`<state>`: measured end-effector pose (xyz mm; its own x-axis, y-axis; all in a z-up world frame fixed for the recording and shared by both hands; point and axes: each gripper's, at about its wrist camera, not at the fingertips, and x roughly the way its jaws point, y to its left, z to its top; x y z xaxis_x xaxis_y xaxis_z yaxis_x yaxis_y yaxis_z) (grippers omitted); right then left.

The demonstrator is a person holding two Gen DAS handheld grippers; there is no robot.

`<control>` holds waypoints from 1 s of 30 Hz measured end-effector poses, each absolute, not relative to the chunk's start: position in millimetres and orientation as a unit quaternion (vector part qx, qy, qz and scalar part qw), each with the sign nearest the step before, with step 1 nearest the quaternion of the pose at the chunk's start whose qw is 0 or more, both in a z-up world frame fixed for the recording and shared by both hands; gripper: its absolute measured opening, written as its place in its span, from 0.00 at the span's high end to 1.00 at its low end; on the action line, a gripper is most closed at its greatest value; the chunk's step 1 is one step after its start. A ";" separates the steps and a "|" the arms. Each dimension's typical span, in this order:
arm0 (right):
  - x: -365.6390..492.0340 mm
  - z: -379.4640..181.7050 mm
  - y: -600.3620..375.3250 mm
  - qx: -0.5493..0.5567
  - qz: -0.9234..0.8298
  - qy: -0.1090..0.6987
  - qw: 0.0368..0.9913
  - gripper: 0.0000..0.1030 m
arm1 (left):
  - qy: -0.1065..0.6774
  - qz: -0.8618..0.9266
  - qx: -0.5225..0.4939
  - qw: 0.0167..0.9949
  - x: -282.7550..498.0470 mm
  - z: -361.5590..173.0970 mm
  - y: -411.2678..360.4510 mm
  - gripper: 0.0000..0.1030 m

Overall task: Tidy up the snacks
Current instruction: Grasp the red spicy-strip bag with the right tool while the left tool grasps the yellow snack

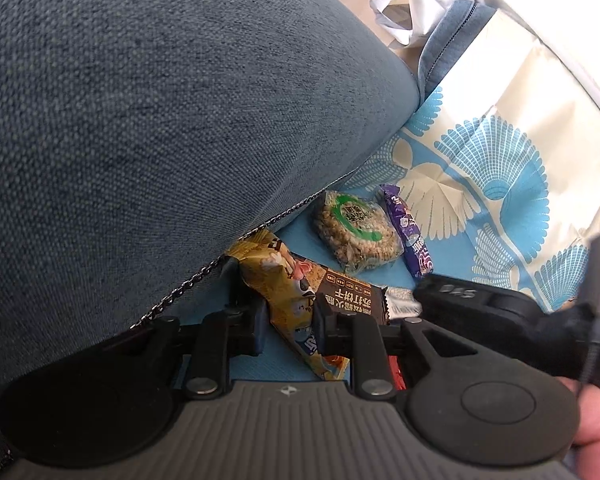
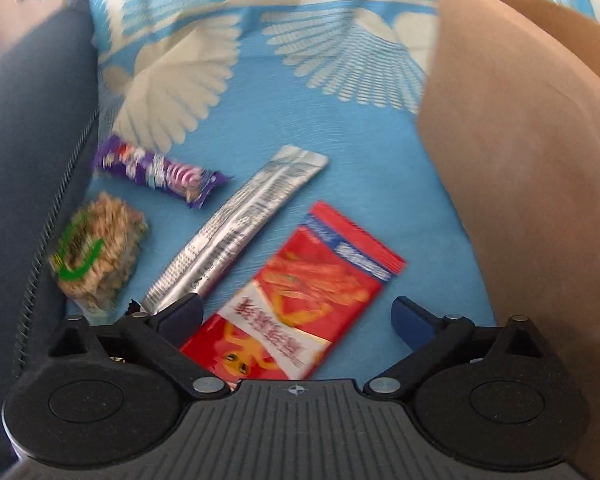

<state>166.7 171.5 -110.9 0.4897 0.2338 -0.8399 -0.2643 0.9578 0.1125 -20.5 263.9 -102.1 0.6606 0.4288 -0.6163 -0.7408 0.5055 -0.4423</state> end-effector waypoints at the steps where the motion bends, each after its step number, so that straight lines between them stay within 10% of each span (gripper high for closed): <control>1: 165.4 -111.2 175.1 -0.034 0.150 0.480 0.864 0.03 | 0.221 0.349 -0.354 0.839 -20.0 -102.1 264.0 0.73; 8: 151.1 -98.4 159.8 -0.080 0.189 0.442 0.873 0.49 | 0.223 0.348 -0.353 0.840 -17.9 -102.6 263.5 0.70; 30: 3.8 -41.4 54.6 -0.123 0.343 0.347 0.864 0.55 | 0.279 0.257 -0.312 0.871 -25.8 -67.4 255.6 0.89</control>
<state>3.8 54.6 -41.4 0.5230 0.5076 -0.6847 -0.6785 0.7342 0.0260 -25.8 255.6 -67.4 0.7127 0.2739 -0.6458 -0.6212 0.6740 -0.3997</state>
